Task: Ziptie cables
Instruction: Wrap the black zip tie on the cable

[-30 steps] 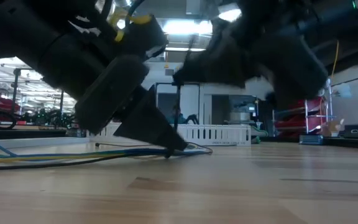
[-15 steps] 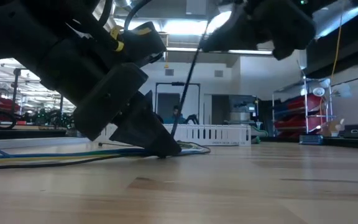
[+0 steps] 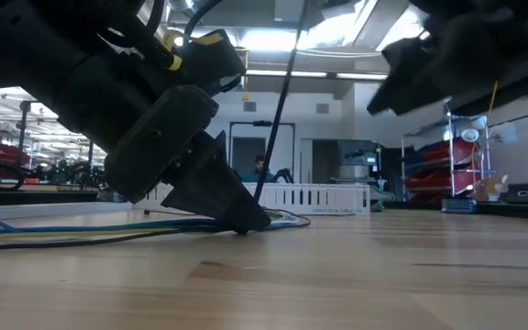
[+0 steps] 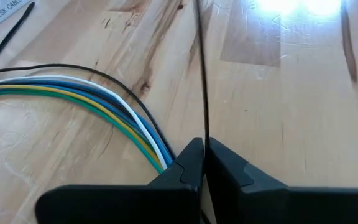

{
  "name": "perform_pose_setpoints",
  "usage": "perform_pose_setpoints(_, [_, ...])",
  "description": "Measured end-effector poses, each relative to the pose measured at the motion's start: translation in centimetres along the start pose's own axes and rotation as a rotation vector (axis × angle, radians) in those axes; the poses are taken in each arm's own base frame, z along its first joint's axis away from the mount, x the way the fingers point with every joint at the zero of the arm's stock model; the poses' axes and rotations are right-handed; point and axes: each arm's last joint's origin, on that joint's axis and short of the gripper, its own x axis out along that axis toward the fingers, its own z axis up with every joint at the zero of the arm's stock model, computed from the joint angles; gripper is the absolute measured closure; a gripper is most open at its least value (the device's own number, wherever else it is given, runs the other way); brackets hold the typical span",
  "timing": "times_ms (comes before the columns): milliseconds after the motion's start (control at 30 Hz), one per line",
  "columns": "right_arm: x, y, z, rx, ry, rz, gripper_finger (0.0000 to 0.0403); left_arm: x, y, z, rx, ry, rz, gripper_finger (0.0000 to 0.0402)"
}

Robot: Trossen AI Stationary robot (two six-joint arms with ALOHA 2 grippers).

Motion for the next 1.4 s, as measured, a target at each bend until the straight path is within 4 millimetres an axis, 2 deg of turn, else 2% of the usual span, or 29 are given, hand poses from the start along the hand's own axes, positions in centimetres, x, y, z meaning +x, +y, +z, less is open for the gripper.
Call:
perform_pose_setpoints(100, [1.6,0.4,-2.4,0.015,-0.054,0.027,0.0159,0.0,0.0,0.0,-0.001,-0.001,0.000,0.0402])
perform_pose_setpoints(167, [2.5,0.6,-3.5,0.042,-0.152,0.027,0.0151,0.0,0.0,0.0,-0.001,-0.002,0.000,0.0402])
perform_pose_setpoints(300, [4.2,1.0,-4.8,0.076,-0.279,0.057,0.0148,0.0,0.0,0.1,-0.007,-0.010,-0.001,0.0402])
perform_pose_setpoints(433, [6.1,1.8,-4.7,0.059,-0.295,0.081,0.0148,0.0,-0.1,0.2,0.010,-0.018,-0.006,0.0402])
perform_pose_setpoints(600, [8.2,2.7,-3.2,-0.010,-0.337,0.098,0.0161,0.0,-0.1,0.2,0.006,-0.025,-0.009,0.0402])
perform_pose_setpoints(700, [9.6,2.8,-2.4,-0.045,-0.345,0.082,0.0180,0.0,-0.1,0.3,0.012,-0.030,-0.011,0.0402])
perform_pose_setpoints(933, [12.2,1.5,-1.6,-0.036,-0.329,0.093,0.0228,0.0,-0.1,0.3,0.013,-0.031,-0.011,0.0401])
perform_pose_setpoints(1100, [12.7,0.9,-0.7,-0.046,-0.335,0.154,0.0278,0.0,-0.2,0.3,0.019,-0.032,-0.011,0.0401])
perform_pose_setpoints(1267, [12.9,0.9,-0.6,-0.150,-0.321,0.099,0.0387,0.0,-0.1,0.3,0.020,-0.033,-0.008,0.0402])
perform_pose_setpoints(1400, [12.9,0.8,-0.5,-0.191,-0.312,0.025,0.0399,0.0,-0.1,0.3,0.021,-0.034,-0.002,0.0401])
